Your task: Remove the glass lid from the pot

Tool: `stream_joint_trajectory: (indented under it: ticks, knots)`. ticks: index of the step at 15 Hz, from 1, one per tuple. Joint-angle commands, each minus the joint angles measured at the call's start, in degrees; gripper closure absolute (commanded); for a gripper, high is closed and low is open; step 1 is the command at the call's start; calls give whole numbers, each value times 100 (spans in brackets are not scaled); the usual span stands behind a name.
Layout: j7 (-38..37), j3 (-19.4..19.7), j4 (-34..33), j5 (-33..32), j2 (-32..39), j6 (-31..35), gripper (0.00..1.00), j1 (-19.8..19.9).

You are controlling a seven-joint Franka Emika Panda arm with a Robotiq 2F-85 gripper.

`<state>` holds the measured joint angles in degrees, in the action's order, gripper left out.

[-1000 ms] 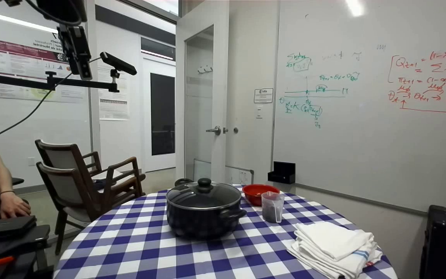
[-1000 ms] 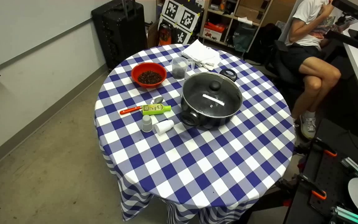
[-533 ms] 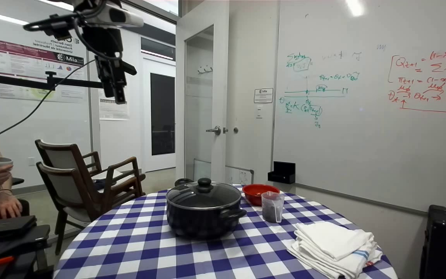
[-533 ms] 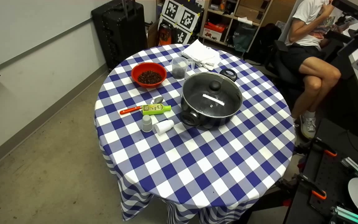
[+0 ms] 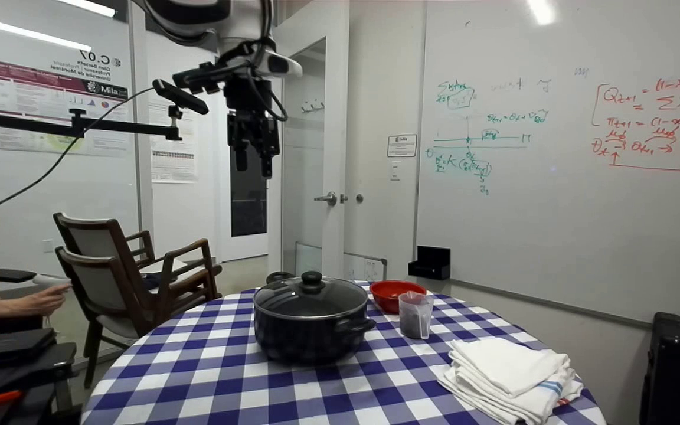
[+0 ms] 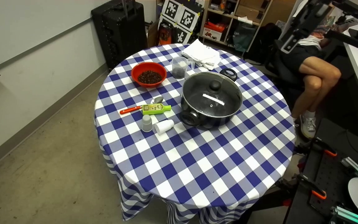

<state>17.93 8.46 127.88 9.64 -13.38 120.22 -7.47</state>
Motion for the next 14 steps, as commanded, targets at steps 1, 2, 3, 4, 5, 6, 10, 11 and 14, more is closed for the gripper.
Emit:
stream_joint_trajectory:
  ticks: [1,2,3,4,5,6,10,11,14]
  knots:
    - [-235,-297,-1164,-365,1442,146,0,298]
    - [-290,-361,-1375,-463,1731,210,0,351]
    - [-408,-426,-1581,-617,1996,260,0,403]
    - [-513,-481,-1775,-760,2228,282,0,438]
    - [-643,-526,-1951,-928,2448,301,0,458]
    - [-790,-563,-2142,-1108,2644,288,0,460]
    - [-1296,-632,-2881,-1733,3316,183,0,389]
    - [-1370,-646,-3023,-1830,3446,136,0,375]
    - [-1362,-754,-3355,-1721,3748,-58,0,408]
